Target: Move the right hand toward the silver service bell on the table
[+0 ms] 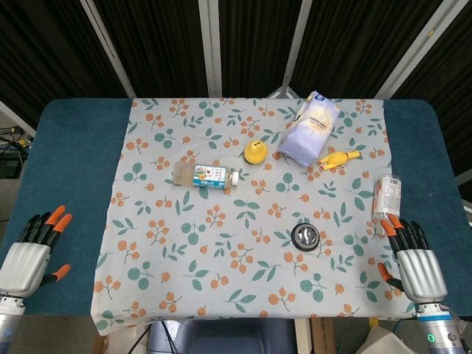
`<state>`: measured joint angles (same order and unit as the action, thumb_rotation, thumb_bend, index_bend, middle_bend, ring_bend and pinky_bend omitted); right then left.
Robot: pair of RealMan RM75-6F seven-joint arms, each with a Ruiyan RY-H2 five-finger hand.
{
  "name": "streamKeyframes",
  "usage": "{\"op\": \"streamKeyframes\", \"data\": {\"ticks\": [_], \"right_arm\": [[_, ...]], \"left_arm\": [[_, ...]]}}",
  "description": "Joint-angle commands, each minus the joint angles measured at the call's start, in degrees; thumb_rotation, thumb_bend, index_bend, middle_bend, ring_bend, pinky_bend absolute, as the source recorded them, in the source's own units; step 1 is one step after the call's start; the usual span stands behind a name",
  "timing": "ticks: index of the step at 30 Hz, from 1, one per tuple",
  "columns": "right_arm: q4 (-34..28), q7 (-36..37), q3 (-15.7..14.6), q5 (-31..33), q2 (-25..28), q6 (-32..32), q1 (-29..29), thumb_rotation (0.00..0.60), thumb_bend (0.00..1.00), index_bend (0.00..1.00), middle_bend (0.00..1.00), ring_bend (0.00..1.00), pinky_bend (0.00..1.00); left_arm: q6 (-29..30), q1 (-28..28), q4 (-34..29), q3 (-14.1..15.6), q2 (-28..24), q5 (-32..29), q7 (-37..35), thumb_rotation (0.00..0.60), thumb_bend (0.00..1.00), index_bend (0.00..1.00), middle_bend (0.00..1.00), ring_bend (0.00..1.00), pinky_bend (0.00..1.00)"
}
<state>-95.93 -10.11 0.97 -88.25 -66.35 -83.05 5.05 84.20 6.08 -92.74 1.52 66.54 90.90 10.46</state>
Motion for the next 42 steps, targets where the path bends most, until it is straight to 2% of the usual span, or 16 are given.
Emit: {"op": "streamKeyframes", "data": {"ticks": [1, 25, 27, 31, 35, 42], "right_arm": [[0.1, 0.0, 0.1, 0.0, -0.1, -0.2, -0.1, 0.6, 0.36, 0.0, 0.0, 0.0, 0.0], [-0.2, -0.2, -0.8, -0.6, 0.1, 1.1, 0.1, 0.6, 0.37, 0.0, 0.0, 0.0, 0.0], [-0.3, -0.4, -1.0, -0.7, 0.0, 1.7, 0.3, 0.6, 0.43, 0.0, 0.0, 0.0, 0.0], [-0.7, -1.9, -1.2, -0.7, -0.8, 3.8, 1.5, 0.6, 0.64, 0.0, 0.0, 0.0, 0.0], [-1.0, -5.0, -0.9, 0.2, -2.6, 6.7, 3.0, 0.6, 0.79, 0.0, 0.0, 0.0, 0.0], [-0.3, -12.3, 0.3, 3.3, -7.2, 11.4, 5.9, 0.6, 0.9, 0.0, 0.0, 0.0, 0.0]], "left_arm": [[0.0, 0.0, 0.0, 0.0, 0.0, 0.0, 0.0, 0.6, 0.07, 0.0, 0.0, 0.0, 0.0], [0.4, -0.3, 0.0, -0.1, 0.1, 0.1, -0.2, 0.6, 0.07, 0.0, 0.0, 0.0, 0.0], [0.4, -0.3, -0.1, -0.1, 0.2, 0.2, -0.1, 0.6, 0.07, 0.0, 0.0, 0.0, 0.0], [0.3, -0.2, -0.3, -0.1, 0.2, 0.2, 0.1, 0.6, 0.07, 0.0, 0.0, 0.0, 0.0], [0.4, -0.3, -0.3, -0.1, 0.3, 0.3, 0.2, 0.6, 0.07, 0.0, 0.0, 0.0, 0.0], [0.2, -0.2, -0.3, -0.2, 0.3, 0.1, -0.1, 0.6, 0.07, 0.0, 0.0, 0.0, 0.0]]}}
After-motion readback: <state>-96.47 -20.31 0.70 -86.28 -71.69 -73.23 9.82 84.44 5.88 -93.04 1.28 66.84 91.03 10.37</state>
